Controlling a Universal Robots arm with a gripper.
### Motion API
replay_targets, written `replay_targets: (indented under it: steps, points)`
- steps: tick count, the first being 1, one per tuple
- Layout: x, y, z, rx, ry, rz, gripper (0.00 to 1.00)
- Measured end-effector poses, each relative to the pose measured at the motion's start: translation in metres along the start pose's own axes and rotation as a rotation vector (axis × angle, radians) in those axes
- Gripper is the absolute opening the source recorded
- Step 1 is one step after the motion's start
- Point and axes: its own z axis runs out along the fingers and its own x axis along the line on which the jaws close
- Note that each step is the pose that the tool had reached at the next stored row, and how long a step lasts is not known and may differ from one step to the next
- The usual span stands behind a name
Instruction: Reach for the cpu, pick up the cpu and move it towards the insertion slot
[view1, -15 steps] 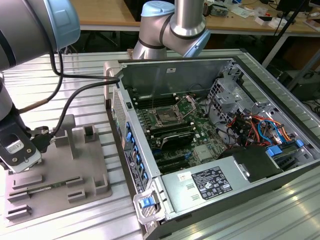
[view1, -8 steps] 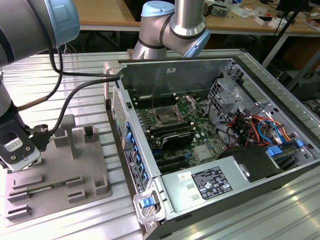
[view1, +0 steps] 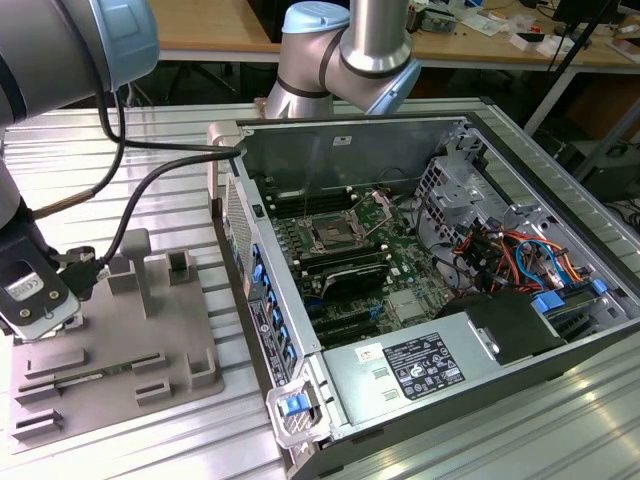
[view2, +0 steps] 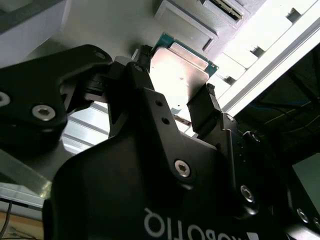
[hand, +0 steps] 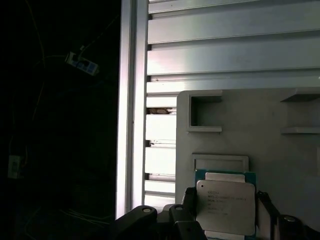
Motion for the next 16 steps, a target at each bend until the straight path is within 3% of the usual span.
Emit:
replay_targets:
  steps: [16]
  points:
    - [0.0001, 0.0005, -0.0097, -0.0001, -0.0002, 0.0, 0.55]
